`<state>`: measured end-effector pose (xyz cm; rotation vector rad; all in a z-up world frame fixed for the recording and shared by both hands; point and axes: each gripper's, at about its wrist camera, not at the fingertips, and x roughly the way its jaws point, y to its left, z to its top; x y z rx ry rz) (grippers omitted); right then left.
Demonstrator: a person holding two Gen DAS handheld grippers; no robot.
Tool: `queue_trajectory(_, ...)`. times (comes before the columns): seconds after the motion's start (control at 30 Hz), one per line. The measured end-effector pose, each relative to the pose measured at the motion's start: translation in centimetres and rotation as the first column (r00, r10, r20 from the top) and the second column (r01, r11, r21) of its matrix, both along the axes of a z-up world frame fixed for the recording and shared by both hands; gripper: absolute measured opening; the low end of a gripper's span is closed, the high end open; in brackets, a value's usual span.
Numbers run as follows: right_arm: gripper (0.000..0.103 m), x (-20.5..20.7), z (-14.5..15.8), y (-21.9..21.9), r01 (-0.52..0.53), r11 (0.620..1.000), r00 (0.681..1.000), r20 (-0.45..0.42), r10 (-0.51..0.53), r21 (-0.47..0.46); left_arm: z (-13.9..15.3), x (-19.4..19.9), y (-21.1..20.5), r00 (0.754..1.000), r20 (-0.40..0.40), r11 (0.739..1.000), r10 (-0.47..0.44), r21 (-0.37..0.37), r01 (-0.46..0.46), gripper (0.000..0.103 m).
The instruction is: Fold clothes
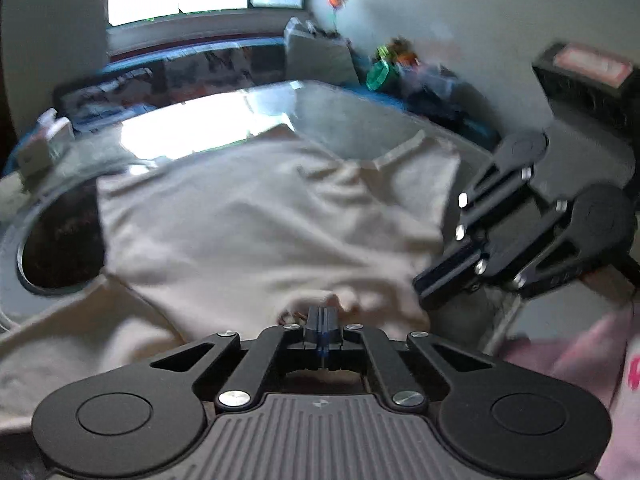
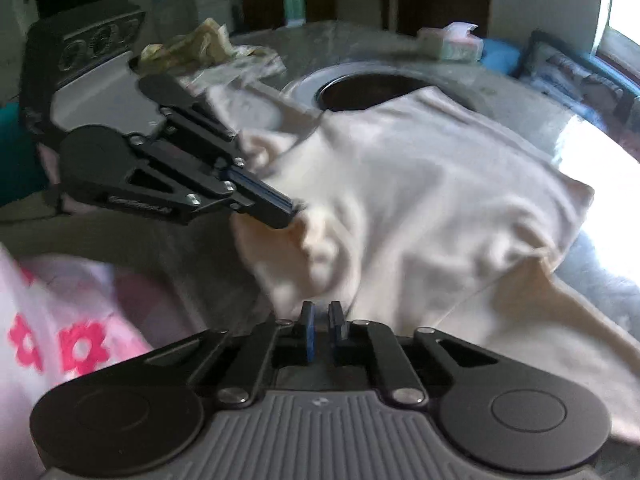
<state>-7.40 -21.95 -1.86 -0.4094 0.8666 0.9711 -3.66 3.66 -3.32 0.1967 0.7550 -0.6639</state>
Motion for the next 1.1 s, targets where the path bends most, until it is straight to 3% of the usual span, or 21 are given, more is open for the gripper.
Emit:
queue_trajectory(0.1, 0.009, 0.1, 1.0, -0.7, 0.019, 1.0, 1.0, 0.017, -0.019, 0.017, 0.6, 0.2, 0.3, 1.0, 0.01, 1.0, -0.003, -0.008, 0.003, 0.002)
queue_trajectory(0.3, 0.024, 3.4, 2.7, -1.9, 0.157, 0.984, 0.979, 0.12, -0.167, 0.09, 3.0, 2.7, 0.0, 0.997, 0.071, 0.995, 0.037, -0.092, -0.03, 0.004)
queue_trajectory(0.43, 0.027, 6.0, 1.1, -1.8, 0.233, 0.966, 0.964, 0.102, -0.245, 0.114, 1.1, 5.1, -1.5, 0.999, 0.017, 0.993, 0.049, -0.112, -0.046, 0.005)
queue_trajectory(0.6, 0.027, 6.1, -1.5, -2.4, 0.253, 0.966, 0.962, 0.09, -0.257, 0.044, -1.5, 5.2, -3.2, 0.999, -0.05, 0.996, 0.002, -0.092, -0.007, 0.005)
queue_trajectory(0.73, 0.036, 5.2, -1.0, -5.2, 0.309, 0.948, 0.948, 0.058, -0.313, 0.077, -1.4, 4.9, -3.5, 0.999, -0.038, 0.996, -0.021, -0.088, 0.017, 0.009)
queue_trajectory(0.9, 0.042, 5.9, -0.1, -10.5, 0.498, 0.861, 0.856, 0.099, -0.507, 0.1, -0.2, 5.2, -4.4, 0.999, -0.002, 0.992, -0.044, -0.114, 0.044, 0.014)
queue_trajectory(1.1, 0.05, 9.4, -1.6, -17.6, 0.742, 0.668, 0.647, 0.193, -0.737, 0.063, -0.9, 5.6, -7.0, 0.995, -0.013, 0.989, -0.094, -0.115, 0.092, 0.015)
